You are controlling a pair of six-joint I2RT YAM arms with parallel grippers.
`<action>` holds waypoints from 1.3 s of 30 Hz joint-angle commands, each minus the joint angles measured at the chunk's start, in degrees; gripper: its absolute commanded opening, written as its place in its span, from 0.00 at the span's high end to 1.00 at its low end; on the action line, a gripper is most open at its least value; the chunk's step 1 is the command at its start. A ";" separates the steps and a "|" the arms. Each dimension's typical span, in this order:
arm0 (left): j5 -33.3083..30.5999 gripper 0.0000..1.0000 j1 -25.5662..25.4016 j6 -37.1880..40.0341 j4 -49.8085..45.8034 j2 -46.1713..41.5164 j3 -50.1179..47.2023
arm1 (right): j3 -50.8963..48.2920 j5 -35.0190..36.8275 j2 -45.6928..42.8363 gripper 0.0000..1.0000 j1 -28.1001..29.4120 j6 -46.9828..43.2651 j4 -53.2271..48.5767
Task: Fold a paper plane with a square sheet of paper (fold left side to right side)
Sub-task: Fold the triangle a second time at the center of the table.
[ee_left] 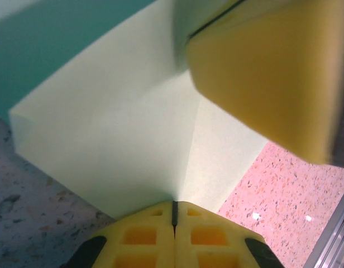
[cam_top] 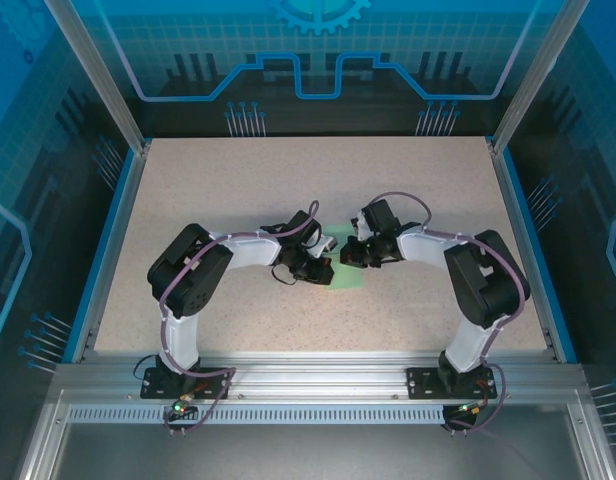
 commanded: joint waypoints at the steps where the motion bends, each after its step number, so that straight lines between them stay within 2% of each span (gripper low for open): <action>1: -1.25 0.97 0.01 1.44 -2.47 1.08 -1.28 | -1.96 0.03 -2.91 1.00 0.16 -0.84 -0.22; 10: -1.74 1.00 -0.38 1.73 -2.66 1.05 -1.08 | -5.47 -3.76 -2.28 1.00 1.43 0.22 4.42; 27: -2.64 1.00 -0.84 1.99 -3.74 1.48 -0.36 | -3.72 -4.60 1.40 1.00 2.76 0.66 5.08; 39: -3.25 1.00 -1.07 2.07 -4.36 1.66 -0.36 | -1.71 -0.89 3.39 1.00 2.04 -1.88 0.34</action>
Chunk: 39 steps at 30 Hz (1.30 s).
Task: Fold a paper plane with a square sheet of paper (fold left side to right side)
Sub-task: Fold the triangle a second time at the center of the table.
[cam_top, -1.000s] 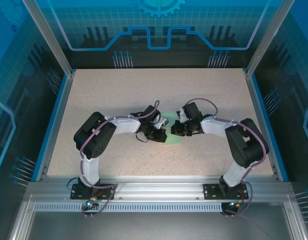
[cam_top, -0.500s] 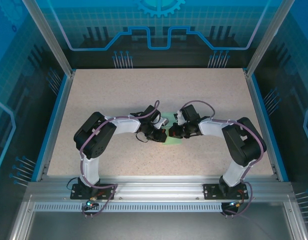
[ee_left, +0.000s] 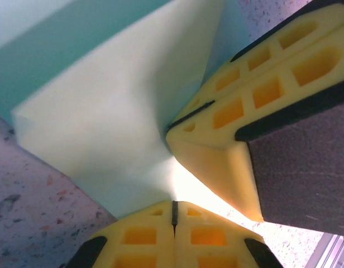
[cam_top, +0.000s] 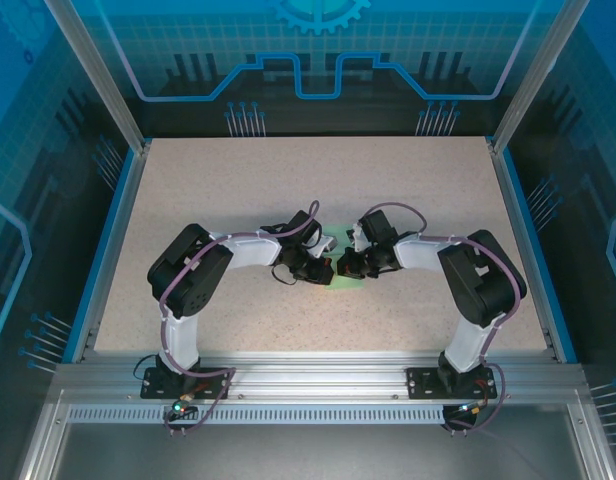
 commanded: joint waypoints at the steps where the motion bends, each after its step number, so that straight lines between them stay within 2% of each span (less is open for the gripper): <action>1: -2.77 1.00 -0.85 2.06 -4.23 1.66 -0.38 | 1.99 2.32 1.47 1.00 -0.06 -1.62 -2.84; 39: -3.23 1.00 -0.88 2.41 -4.71 2.45 -0.64 | 10.71 2.07 6.64 1.00 -12.60 -8.69 -11.42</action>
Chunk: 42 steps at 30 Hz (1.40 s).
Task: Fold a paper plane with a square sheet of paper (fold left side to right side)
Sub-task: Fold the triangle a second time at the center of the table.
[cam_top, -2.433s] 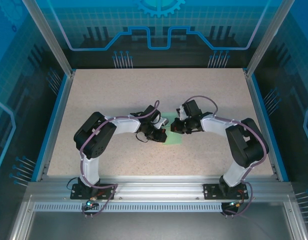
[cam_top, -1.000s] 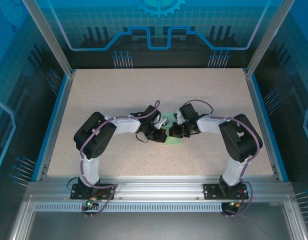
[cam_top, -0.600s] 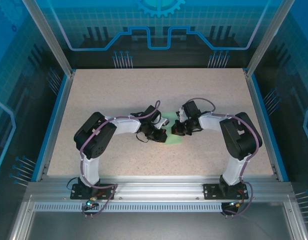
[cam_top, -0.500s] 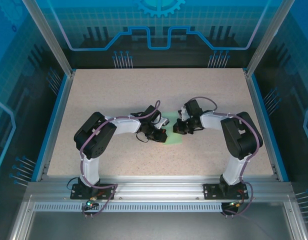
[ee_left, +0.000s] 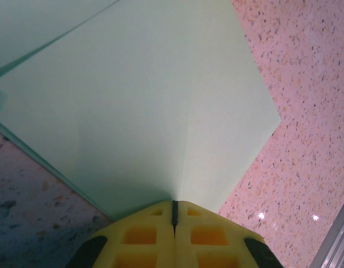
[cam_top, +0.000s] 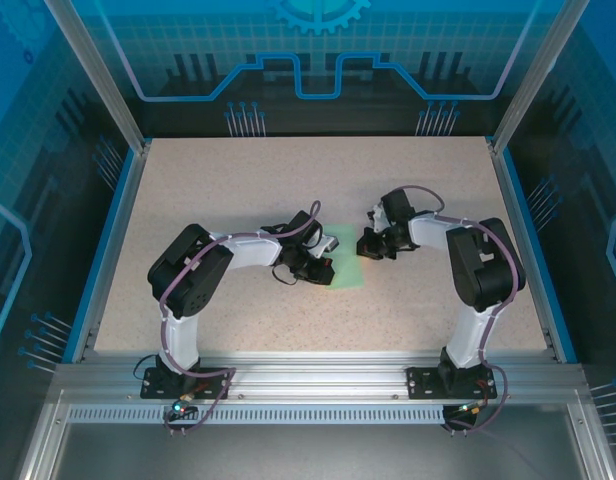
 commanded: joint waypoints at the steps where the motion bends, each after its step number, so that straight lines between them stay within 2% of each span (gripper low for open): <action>1: -2.75 1.00 -0.65 1.43 -4.91 2.45 -0.69 | 1.85 1.24 1.81 1.00 -1.50 -1.61 -2.30; 5: -2.63 1.00 -0.70 1.45 -4.76 2.19 -0.69 | 2.50 1.29 1.61 1.00 -2.34 -2.16 -2.67; 10: -2.62 0.99 -0.99 1.44 -4.47 1.77 -0.60 | 0.80 1.70 -3.79 1.00 -2.52 -2.25 -2.84; 17: -2.84 0.99 -1.21 1.40 -4.32 1.57 -0.53 | -5.17 -3.42 -10.21 1.00 -0.02 1.40 0.81; 21: -2.79 0.99 -1.27 1.45 -4.29 1.48 -0.51 | -6.60 -6.78 -8.12 1.00 3.08 4.36 4.55; 27: -2.97 0.99 -1.52 1.46 -4.38 1.31 -0.47 | -6.03 -7.55 -4.24 1.00 6.11 6.75 8.40; 42: -0.80 0.90 -1.46 0.77 -4.17 -3.40 -0.25 | -4.43 -4.05 0.89 1.00 7.04 6.14 1.71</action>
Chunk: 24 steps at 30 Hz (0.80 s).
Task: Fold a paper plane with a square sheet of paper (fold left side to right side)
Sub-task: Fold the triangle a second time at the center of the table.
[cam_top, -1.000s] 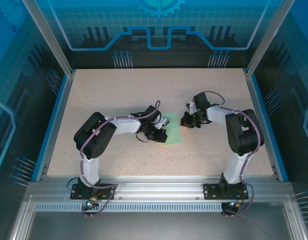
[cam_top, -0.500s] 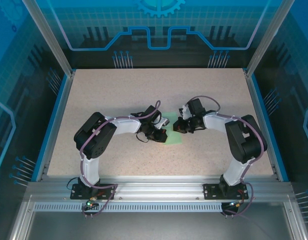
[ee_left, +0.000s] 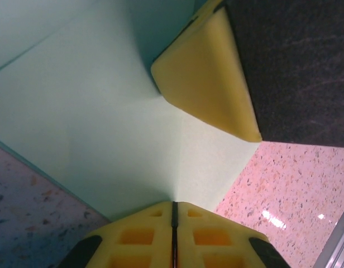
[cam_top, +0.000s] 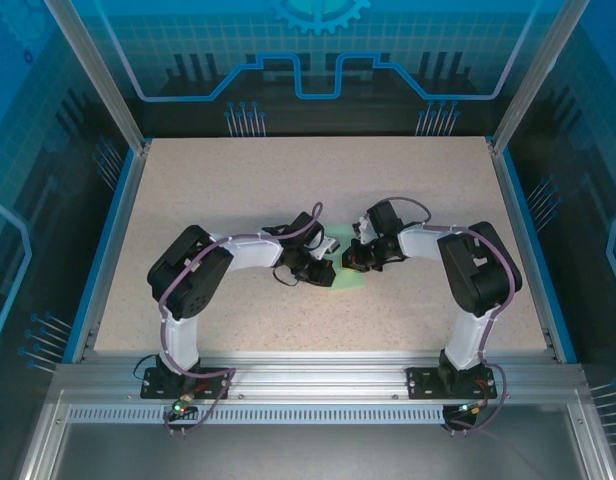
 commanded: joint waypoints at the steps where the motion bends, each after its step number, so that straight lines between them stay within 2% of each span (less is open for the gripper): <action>1: 0.74 0.90 -0.39 0.31 -3.06 -3.13 -0.40 | 0.64 1.73 2.11 1.00 0.64 0.40 -4.32; 16: 6.60 0.91 -0.31 0.97 -2.11 -1.89 -0.49 | 2.17 3.93 2.92 1.00 1.01 -0.33 -7.40; 24: 4.47 0.90 -0.27 1.69 -3.51 0.51 -0.30 | 2.94 4.03 3.56 1.00 1.25 -0.69 -8.40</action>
